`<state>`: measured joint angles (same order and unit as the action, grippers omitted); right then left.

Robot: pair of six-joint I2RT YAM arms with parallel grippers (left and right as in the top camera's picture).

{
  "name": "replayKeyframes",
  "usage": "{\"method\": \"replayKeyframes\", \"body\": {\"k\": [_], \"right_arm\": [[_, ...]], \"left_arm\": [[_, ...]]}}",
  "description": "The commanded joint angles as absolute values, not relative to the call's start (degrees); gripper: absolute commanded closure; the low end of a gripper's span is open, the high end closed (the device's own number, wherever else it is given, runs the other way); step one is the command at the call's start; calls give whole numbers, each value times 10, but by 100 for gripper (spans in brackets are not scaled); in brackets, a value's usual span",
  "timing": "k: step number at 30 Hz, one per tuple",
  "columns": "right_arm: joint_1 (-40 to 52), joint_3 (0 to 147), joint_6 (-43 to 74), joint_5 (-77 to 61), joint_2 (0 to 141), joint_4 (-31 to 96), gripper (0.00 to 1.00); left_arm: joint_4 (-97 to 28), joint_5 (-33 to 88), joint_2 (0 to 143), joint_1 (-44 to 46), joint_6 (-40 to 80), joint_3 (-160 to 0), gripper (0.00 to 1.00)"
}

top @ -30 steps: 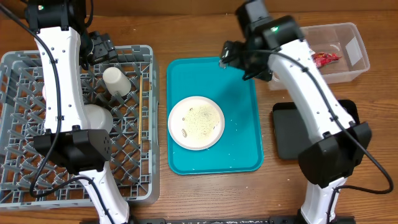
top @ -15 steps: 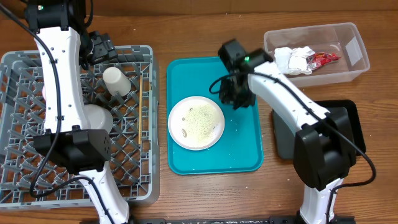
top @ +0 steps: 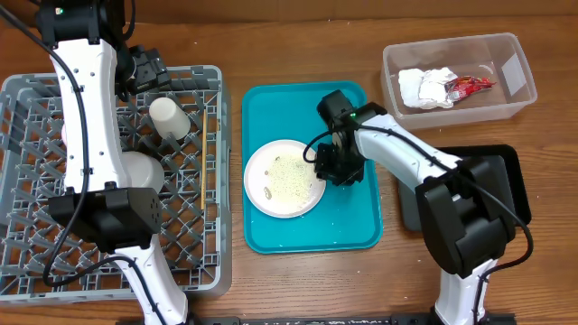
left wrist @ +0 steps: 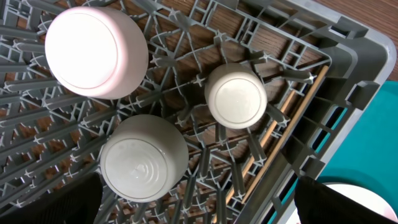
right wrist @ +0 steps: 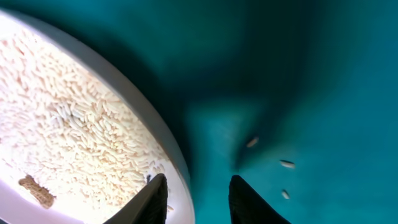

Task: Sort waste into correct bins and load items into the dishwasher
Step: 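Move the right gripper to the white plate rim on the tray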

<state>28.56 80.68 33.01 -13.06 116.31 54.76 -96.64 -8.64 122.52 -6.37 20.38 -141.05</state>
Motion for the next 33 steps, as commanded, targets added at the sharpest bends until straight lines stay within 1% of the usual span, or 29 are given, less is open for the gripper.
{"method": "replayKeyframes", "body": {"k": [1, 3, 9, 15, 17, 23, 29, 33], "right_arm": [[296, 792, 333, -134, 1160, 536, 66], [296, 791, 359, -110, 1160, 541, 68], [287, 792, 393, -33, 1159, 574, 80], [255, 797, 392, -13, 1159, 595, 80], [243, 805, 392, -13, 1159, 606, 82], [216, 863, 389, -7, 1157, 652, 83], [220, 947, 330, -35, 1157, 715, 83], [240, 995, 278, -83, 1157, 745, 82]], "left_arm": [[-966, -90, 1221, -60, 193, -1422, 0], [-966, -90, 1221, -60, 193, -1422, 0], [-966, -90, 1221, -60, 193, -1422, 0], [-966, -90, 1221, -60, 193, -1422, 0], [-966, -90, 1221, -60, 193, -1422, 0], [-966, -90, 1221, -60, 193, -1422, 0], [-966, -90, 1221, -60, 193, -1422, 0], [-966, -90, 1221, -60, 193, -1422, 0]]}}
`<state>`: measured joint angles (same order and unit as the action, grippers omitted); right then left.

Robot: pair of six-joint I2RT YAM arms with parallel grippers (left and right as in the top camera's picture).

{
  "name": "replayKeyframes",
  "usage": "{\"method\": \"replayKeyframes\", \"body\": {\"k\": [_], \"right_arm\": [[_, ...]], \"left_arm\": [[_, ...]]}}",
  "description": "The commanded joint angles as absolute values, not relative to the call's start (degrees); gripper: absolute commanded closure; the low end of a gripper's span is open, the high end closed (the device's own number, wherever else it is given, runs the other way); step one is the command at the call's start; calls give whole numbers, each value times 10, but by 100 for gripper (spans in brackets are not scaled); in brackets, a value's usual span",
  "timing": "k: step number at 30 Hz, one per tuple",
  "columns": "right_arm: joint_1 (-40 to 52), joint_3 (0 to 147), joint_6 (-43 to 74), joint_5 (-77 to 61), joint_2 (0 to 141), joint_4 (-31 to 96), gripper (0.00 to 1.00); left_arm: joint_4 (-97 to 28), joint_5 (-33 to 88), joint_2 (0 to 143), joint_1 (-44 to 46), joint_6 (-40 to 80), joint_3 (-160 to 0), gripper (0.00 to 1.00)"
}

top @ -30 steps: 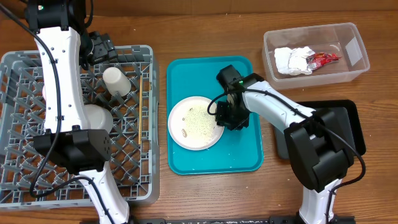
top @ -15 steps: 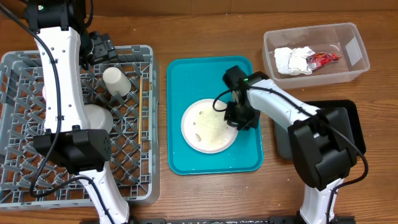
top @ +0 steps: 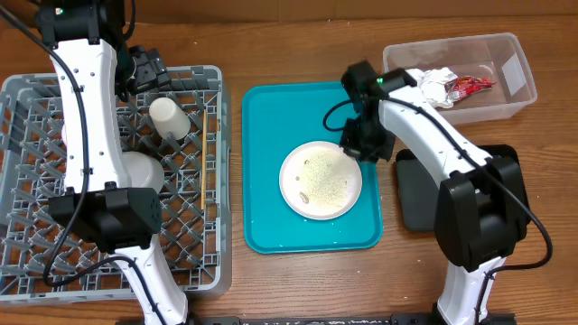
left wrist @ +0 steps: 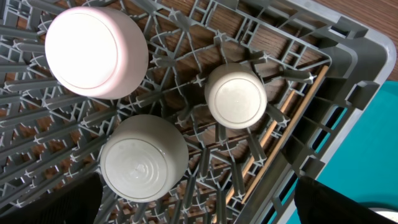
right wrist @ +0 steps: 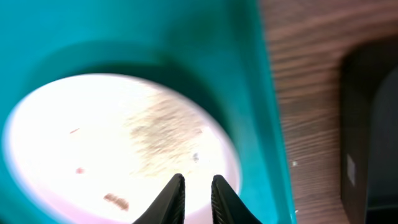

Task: Sort waste into correct bins and load items into the dishwasher
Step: 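Move the right gripper to the white plate rim on the tray, then grasp the white plate rim with the right gripper and lift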

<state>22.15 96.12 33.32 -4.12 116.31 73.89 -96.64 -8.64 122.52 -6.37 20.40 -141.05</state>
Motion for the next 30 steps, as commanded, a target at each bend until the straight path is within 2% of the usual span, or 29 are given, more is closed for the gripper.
{"method": "replayKeyframes", "body": {"k": [1, 5, 9, 10, 14, 19, 30], "right_arm": [[249, 1001, 261, -102, 1157, 744, 80], [296, 1001, 248, -121, 1157, 725, 68], [359, 988, 270, -104, 1158, 676, 38], [377, 984, 290, -81, 1159, 662, 35], [444, 978, 333, 15, 1165, 628, 35], [496, 978, 349, 91, 1179, 604, 42], [506, 978, 378, 123, 1226, 605, 51]], "left_arm": [[-966, -90, 1221, -60, 193, -1422, 0], [-966, -90, 1221, -60, 193, -1422, 0], [-966, -90, 1221, -60, 193, -1422, 0], [-966, -90, 1221, -60, 193, -1422, 0], [-966, -90, 1221, -60, 193, -1422, 0], [-966, -90, 1221, -60, 193, -1422, 0], [-966, -90, 1221, -60, 193, -1422, 0]]}}
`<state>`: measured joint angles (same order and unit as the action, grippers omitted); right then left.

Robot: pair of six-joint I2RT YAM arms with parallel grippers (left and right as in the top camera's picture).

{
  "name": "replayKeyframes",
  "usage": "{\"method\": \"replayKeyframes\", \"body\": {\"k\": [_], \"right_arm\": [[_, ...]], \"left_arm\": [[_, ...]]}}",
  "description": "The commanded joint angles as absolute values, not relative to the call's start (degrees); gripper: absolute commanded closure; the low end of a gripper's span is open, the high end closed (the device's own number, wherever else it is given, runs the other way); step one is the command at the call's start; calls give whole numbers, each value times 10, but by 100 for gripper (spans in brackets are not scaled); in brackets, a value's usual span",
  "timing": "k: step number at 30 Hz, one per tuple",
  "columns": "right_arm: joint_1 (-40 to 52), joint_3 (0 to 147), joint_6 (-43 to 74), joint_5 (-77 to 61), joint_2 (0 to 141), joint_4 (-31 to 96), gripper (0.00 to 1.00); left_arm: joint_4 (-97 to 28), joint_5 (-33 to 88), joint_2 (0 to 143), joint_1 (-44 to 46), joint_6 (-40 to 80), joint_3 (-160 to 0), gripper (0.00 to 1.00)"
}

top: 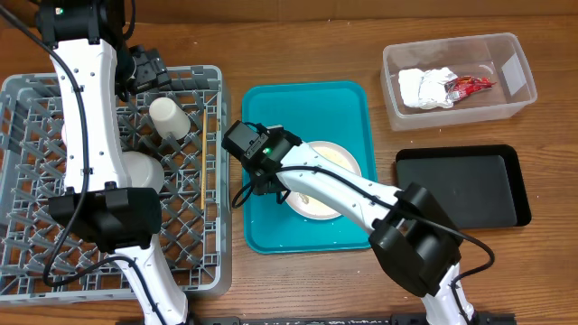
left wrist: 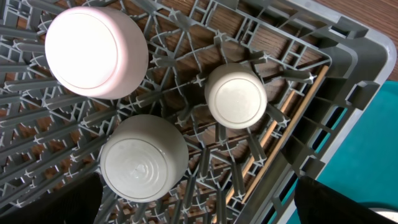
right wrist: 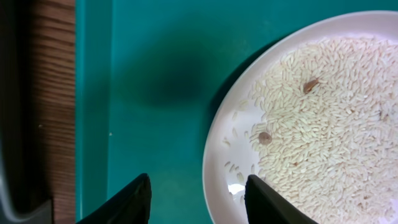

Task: Sort waste into correct bins and load items into the dishwasher
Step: 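Grasp the white plate rim with the right gripper and lift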

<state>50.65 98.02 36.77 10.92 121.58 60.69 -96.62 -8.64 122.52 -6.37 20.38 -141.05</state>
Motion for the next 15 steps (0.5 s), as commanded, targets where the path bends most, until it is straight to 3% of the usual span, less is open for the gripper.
{"method": "replayKeyframes", "body": {"k": [1, 8, 15], "right_arm": [[506, 978, 378, 119, 1230, 605, 53], [507, 978, 378, 105, 1236, 604, 62], [510, 945, 378, 107, 1236, 575, 63]], "left_arm": [[-966, -90, 1221, -60, 193, -1422, 0], [-966, -90, 1221, -60, 193, -1422, 0], [-966, -90, 1221, -60, 193, -1422, 0]]}}
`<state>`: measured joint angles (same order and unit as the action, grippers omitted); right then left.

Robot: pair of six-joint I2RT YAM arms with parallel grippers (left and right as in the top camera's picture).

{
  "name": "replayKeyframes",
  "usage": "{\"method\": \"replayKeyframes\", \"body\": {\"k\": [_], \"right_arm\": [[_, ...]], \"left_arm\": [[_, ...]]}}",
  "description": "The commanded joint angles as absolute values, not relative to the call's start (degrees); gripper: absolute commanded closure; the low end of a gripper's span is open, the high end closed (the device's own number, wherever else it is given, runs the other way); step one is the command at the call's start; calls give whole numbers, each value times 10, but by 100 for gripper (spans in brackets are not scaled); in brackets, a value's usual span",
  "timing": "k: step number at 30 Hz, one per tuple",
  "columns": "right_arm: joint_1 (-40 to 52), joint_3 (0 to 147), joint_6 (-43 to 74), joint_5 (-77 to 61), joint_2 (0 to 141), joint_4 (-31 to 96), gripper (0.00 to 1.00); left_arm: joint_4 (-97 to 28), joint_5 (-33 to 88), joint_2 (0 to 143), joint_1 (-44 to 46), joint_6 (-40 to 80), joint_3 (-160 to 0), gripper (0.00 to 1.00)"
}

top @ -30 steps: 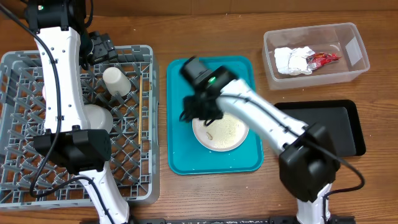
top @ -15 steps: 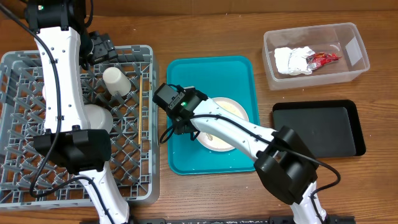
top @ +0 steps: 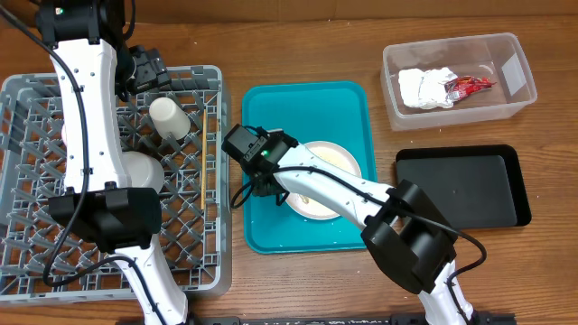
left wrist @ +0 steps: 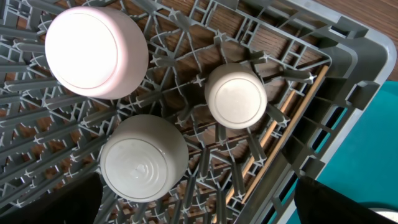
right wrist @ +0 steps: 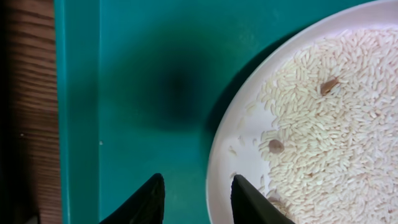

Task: Sort waste into correct bins and load items into the dishwasher
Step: 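Grasp the white plate rim with the right gripper and lift, then carry the plate right and tip the rice onto the black tray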

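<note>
A white plate (top: 327,182) of rice sits on the right half of the teal tray (top: 271,117). My right gripper (top: 259,161) is low at the plate's left side. In the right wrist view it (right wrist: 198,194) is open, one finger over the tray and the other over the plate (right wrist: 311,124), the rim between them. My left gripper (left wrist: 193,208) hangs open above the grey dish rack (top: 36,90), holding nothing. The rack holds an upturned cup (left wrist: 236,96), a white bowl (left wrist: 144,158) and a pink bowl (left wrist: 96,50).
A clear bin (top: 519,95) with crumpled white paper and a red wrapper stands at the back right. A black tray (top: 461,185) lies right of the teal tray. A wooden stick (left wrist: 287,124) lies in the rack by its right wall.
The right gripper's fingers stand closer together around the plate's left rim, and it has shifted slightly toward the plate. The left arm and the rack's contents are unchanged.
The right gripper first gripped the plate's right rim with the plate left of the tray's centre. Then the plate lay on the tray's right half, the gripper shut at its upper right edge. Later the gripper stood open at the plate's left side, where it remains.
</note>
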<state>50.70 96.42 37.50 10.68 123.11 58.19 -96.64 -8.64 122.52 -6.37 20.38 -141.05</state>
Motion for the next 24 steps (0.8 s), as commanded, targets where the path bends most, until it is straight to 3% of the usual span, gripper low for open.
{"method": "replayKeyframes", "body": {"k": [1, 4, 14, 24], "right_arm": [[510, 941, 380, 107, 1236, 572, 63], [515, 935, 392, 105, 1236, 564, 68], [528, 929, 390, 125, 1253, 559, 70], [528, 941, 391, 130, 1262, 572, 96]], "left_arm": [[-966, -90, 1221, -60, 193, -1422, 0], [-966, -90, 1221, -60, 193, -1422, 0], [-966, -90, 1221, -60, 193, -1422, 0], [-966, -90, 1221, -60, 193, -1422, 0]]}}
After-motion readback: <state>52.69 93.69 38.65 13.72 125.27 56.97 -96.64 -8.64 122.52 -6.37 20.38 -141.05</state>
